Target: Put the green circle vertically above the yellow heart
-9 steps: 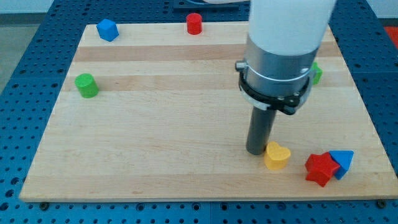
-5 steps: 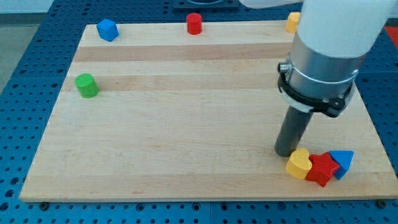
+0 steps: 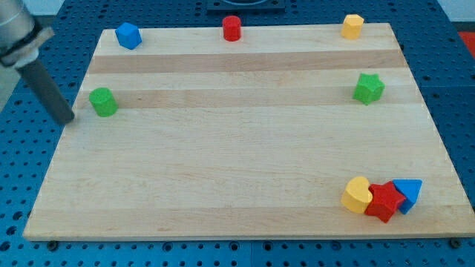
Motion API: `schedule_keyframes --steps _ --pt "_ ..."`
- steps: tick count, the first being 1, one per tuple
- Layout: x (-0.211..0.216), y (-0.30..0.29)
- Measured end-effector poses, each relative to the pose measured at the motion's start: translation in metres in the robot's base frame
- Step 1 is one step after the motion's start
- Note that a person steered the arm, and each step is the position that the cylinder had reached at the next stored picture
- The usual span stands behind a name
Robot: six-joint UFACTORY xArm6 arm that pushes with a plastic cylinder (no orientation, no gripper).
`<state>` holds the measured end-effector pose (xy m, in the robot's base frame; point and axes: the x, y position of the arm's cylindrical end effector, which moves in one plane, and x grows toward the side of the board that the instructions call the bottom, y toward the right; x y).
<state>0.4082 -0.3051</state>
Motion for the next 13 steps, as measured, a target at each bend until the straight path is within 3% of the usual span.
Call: schedule_keyframes --steps 2,8,11,13 --pt "-0.037 0.032" --pt "0.072 0.131" --pt "0.082 0.269" --pt "0.114 0.332"
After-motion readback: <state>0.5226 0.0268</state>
